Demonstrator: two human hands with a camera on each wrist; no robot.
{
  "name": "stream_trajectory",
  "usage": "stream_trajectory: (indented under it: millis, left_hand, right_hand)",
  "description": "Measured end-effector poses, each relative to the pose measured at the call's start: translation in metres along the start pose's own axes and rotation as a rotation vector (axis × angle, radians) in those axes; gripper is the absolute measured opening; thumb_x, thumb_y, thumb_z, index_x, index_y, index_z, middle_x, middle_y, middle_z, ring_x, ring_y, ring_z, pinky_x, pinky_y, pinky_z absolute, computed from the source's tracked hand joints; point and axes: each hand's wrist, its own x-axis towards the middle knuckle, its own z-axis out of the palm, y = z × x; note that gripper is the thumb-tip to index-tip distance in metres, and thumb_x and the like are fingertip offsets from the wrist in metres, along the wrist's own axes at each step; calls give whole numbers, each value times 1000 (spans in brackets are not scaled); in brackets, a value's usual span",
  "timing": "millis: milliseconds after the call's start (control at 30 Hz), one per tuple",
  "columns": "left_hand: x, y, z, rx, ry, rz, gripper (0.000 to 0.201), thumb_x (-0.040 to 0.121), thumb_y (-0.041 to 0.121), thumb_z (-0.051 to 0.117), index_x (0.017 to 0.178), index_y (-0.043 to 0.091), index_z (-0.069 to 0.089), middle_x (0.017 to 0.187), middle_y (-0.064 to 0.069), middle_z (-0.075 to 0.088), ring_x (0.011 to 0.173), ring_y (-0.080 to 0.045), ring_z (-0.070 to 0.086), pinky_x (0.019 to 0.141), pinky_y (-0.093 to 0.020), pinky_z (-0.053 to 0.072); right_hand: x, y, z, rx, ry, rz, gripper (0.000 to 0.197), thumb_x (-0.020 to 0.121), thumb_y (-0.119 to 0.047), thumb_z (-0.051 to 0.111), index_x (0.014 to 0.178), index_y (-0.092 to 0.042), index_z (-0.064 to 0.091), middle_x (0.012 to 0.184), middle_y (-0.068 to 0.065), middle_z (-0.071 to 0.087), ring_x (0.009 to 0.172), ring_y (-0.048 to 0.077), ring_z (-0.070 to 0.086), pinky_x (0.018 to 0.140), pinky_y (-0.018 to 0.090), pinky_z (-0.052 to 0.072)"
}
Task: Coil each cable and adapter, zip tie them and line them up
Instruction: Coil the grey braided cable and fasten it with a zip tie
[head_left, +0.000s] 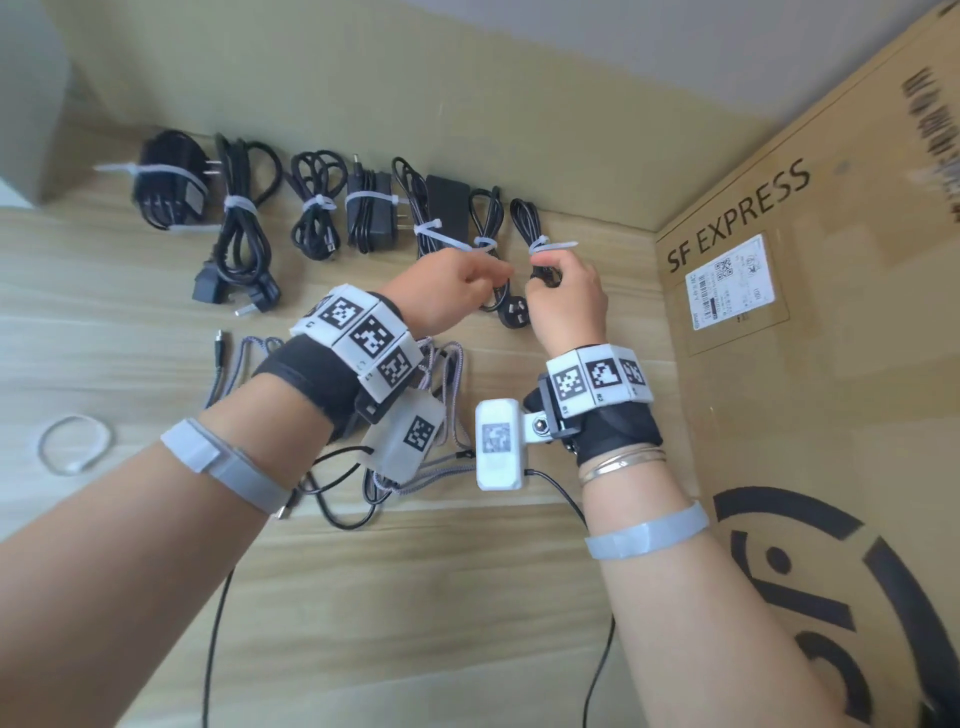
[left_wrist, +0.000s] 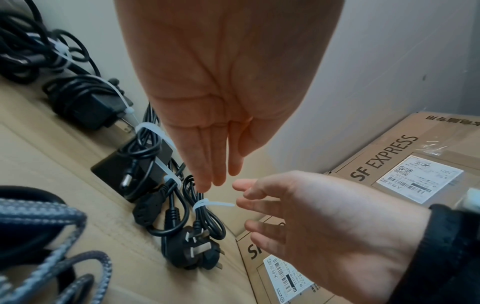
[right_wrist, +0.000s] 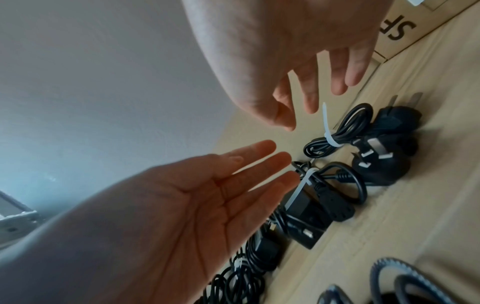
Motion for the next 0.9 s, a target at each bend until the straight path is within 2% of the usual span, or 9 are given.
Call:
stream_trajectory:
  millis: [233, 333, 433, 567, 633, 700, 767, 833, 900]
  left_hand:
    - [-36, -13, -13, 45, 9, -14, 39, 93, 4, 36, 126, 12, 55, 124, -3, 60, 109, -17, 59, 103, -36, 42]
    - [-49, -26, -20, 39, 7, -44, 38, 95, 6, 35, 127, 14, 53, 121, -1, 61, 107, -15, 60, 103, -36, 43]
    - [-63, -39, -26, 63, 17, -91, 37, 96, 9, 36, 127, 18, 54, 120, 1, 62, 105, -13, 60, 102, -31, 42]
    - [-80, -53, -34, 70, 48, -124, 35, 96, 9, 36, 125, 16, 55, 113, 4, 62, 102, -14, 60, 92, -21, 43]
    - [-85, -61, -37, 6, 55, -144, 34, 96, 8, 36, 123, 15, 56, 109, 2, 61, 99, -15, 61, 93, -25, 46]
    - [-89, -70, -39, -31, 81, -163, 33, 95, 8, 35, 119, 15, 58, 106, 0, 63, 94, -17, 63, 91, -28, 49]
    - [-93, -79, -43, -35, 123, -183, 33, 94, 6, 35, 112, 17, 60, 101, 1, 64, 88, -17, 63, 85, -28, 51]
    - [-97, -86, -47, -16, 146, -201, 32, 92, 4, 35, 107, 16, 61, 97, 0, 65, 83, -16, 63, 78, -27, 50]
    - [-102, -91, -49, 23, 142, -218, 30, 91, 4, 37, 106, 13, 61, 96, -4, 66, 81, -19, 63, 79, -31, 52]
  right_hand:
    - [-33, -13, 18, 30, -115, 9, 28, 87, -12, 47, 109, -23, 61, 119, 3, 59, 114, 21, 51, 104, 35, 36]
    - [-46, -19, 26, 59, -176, -3, 28, 90, -10, 44, 110, -19, 62, 112, -2, 60, 104, 14, 54, 92, 24, 40]
    - [-60, -23, 38, 46, -268, 10, 29, 91, -10, 44, 112, -19, 61, 105, -3, 57, 96, 12, 54, 82, 22, 39]
    - [-79, -26, 62, 6, -334, 30, 27, 87, -12, 46, 105, -24, 62, 105, 0, 65, 94, 21, 63, 79, 28, 48]
    - [-86, -28, 72, -3, -368, 32, 28, 84, -12, 45, 98, -29, 62, 106, 3, 67, 96, 24, 63, 83, 32, 50]
    - [-90, -31, 78, -20, -395, 8, 29, 84, -11, 46, 96, -30, 64, 95, 2, 66, 94, 23, 61, 86, 31, 48]
    - [-94, -35, 83, -40, -419, -20, 29, 86, -11, 48, 102, -26, 67, 87, -5, 61, 89, 19, 59, 84, 28, 47]
    - [-97, -39, 87, -42, -430, -38, 27, 87, -13, 51, 107, -24, 67, 87, -6, 59, 89, 18, 60, 82, 27, 48]
    - [-99, -42, 94, -59, -452, -51, 27, 88, -16, 53, 110, -24, 66, 88, -6, 59, 87, 16, 59, 76, 24, 44]
